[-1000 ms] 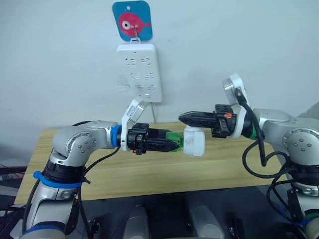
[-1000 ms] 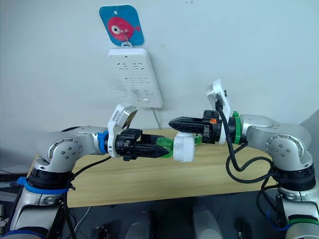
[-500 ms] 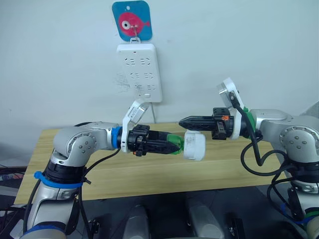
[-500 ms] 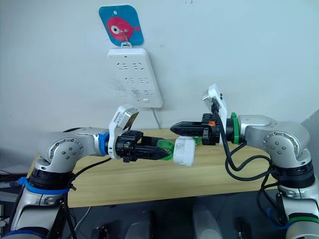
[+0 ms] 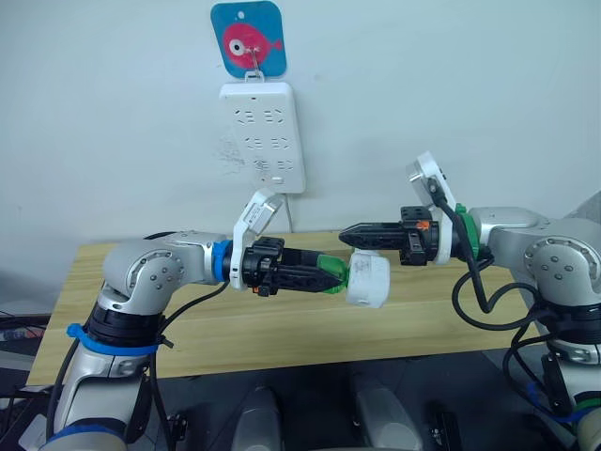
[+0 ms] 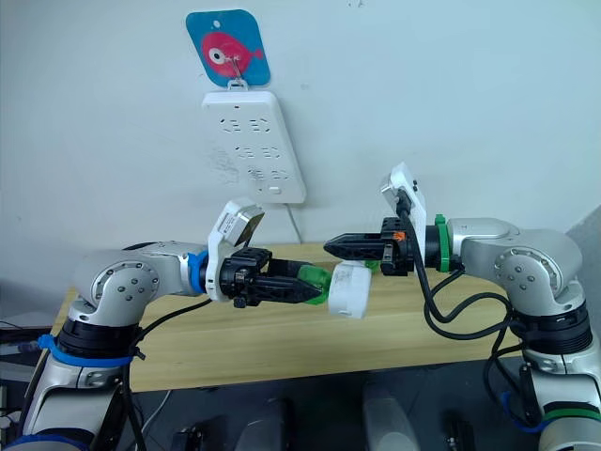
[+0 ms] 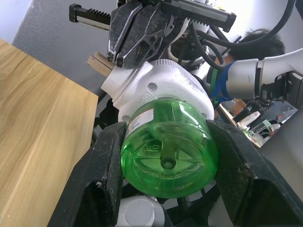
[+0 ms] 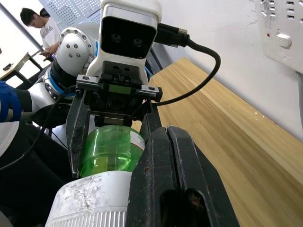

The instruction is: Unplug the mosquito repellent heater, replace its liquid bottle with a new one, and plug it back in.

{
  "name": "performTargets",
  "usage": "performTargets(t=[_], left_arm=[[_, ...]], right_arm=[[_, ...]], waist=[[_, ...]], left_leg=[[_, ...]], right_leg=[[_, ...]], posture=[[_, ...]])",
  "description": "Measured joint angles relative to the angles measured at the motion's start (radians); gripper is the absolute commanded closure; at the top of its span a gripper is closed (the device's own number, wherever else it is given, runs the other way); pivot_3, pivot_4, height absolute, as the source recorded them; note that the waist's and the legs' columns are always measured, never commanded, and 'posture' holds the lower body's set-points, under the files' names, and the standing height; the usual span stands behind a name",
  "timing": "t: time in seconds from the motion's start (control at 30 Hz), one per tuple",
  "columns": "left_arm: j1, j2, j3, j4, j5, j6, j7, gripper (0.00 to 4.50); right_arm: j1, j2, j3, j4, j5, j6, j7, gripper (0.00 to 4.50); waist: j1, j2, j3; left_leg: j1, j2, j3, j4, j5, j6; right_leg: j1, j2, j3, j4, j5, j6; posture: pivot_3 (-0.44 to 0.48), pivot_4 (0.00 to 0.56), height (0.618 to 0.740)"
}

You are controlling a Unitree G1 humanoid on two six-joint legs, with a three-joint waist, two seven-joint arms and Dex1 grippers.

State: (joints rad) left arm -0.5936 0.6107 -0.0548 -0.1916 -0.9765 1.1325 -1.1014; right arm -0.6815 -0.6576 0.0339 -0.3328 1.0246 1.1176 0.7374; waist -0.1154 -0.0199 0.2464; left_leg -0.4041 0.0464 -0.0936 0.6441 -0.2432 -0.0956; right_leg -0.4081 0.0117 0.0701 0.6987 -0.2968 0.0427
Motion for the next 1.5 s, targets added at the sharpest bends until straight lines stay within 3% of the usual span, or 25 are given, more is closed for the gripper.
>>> performTargets(t=[0.13, 0.27, 0.47, 0.6, 0.77, 0.93, 1.2, 1.5], left_arm=[[0.015, -0.004, 0.013, -0.004, -0.002, -0.013, 0.006, 2.22], [0.047, -0.022, 0.054, -0.001, -0.001, -0.035, 0.054, 2.22], [0.062, -0.151, 0.112, 0.022, 0.028, -0.118, 0.212, 2.22], [0.062, -0.262, 0.129, 0.048, 0.056, -0.18, 0.315, 2.22], [0.05, -0.351, 0.125, 0.084, 0.115, -0.268, 0.387, 2.22], [0.017, -0.448, 0.124, 0.137, 0.164, -0.357, 0.452, 2.22], [0.01, -0.477, 0.118, 0.152, 0.166, -0.354, 0.463, 2.22], [0.025, -0.48, 0.12, 0.152, 0.153, -0.325, 0.463, 2.22]], right_arm=[[0.0, 0.034, -0.032, 0.025, -0.005, 0.007, -0.057, 4.5], [0.001, 0.042, -0.191, 0.035, 0.05, 0.013, -0.167, 3.68], [0.158, 0.123, -0.404, -0.034, 0.084, -0.022, -0.448, 1.56], [0.323, 0.243, -0.482, -0.141, 0.152, -0.046, -0.679, 0.05], [0.5, 0.389, -0.495, -0.299, 0.293, -0.148, -0.959, 0.0], [0.59, 0.546, -0.377, -0.415, 0.391, -0.3, -1.164, 0.0], [0.552, 0.618, -0.2, -0.426, 0.339, -0.447, -1.229, 0.0], [0.484, 0.605, -0.133, -0.327, 0.336, -0.504, -1.251, 0.0]], waist=[[-0.001, 0.0, 0.0], [0.001, 0.0, 0.0], [0.006, 0.0, -0.001], [0.0, 0.001, -0.001], [-0.02, 0.002, -0.002], [-0.035, 0.003, -0.002], [-0.052, 0.004, -0.003], [-0.052, 0.004, -0.003]], left_leg=[[0.0, 0.0, 0.0, 0.0, 0.0, 0.0], [-0.001, 0.0, 0.0, 0.0, 0.0, 0.0], [-0.002, -0.001, 0.0, 0.0, 0.0, 0.0], [-0.004, -0.001, 0.0, 0.0, 0.0, 0.0], [-0.003, -0.001, 0.001, 0.0, 0.0, 0.0], [-0.004, -0.001, 0.001, 0.0, 0.0, 0.0], [-0.004, -0.001, 0.0, 0.0, 0.0, 0.0], [-0.004, -0.001, -0.001, 0.0, 0.0, 0.0]], right_leg=[[0.0, 0.0, 0.0, 0.0, 0.0, 0.0], [0.0, 0.0, 0.0, 0.0, 0.0, 0.0], [0.0, -0.001, 0.0, -0.001, 0.0, 0.0], [-0.002, -0.001, 0.0, 0.001, 0.0, 0.0], [-0.002, -0.001, 0.001, 0.001, 0.0, 0.0], [-0.002, 0.0, 0.001, 0.001, 0.0, 0.0], [-0.002, 0.0, 0.001, 0.001, 0.0, 0.0], [-0.002, 0.0, 0.0, 0.001, 0.0, 0.0]], posture=[[-0.175, 0.198, 0.725], [-0.19, 0.197, 0.725], [-0.215, 0.199, 0.725], [-0.247, 0.205, 0.725], [-0.269, 0.204, 0.725], [-0.279, 0.199, 0.725], [-0.268, 0.192, 0.725], [-0.248, 0.19, 0.725]])
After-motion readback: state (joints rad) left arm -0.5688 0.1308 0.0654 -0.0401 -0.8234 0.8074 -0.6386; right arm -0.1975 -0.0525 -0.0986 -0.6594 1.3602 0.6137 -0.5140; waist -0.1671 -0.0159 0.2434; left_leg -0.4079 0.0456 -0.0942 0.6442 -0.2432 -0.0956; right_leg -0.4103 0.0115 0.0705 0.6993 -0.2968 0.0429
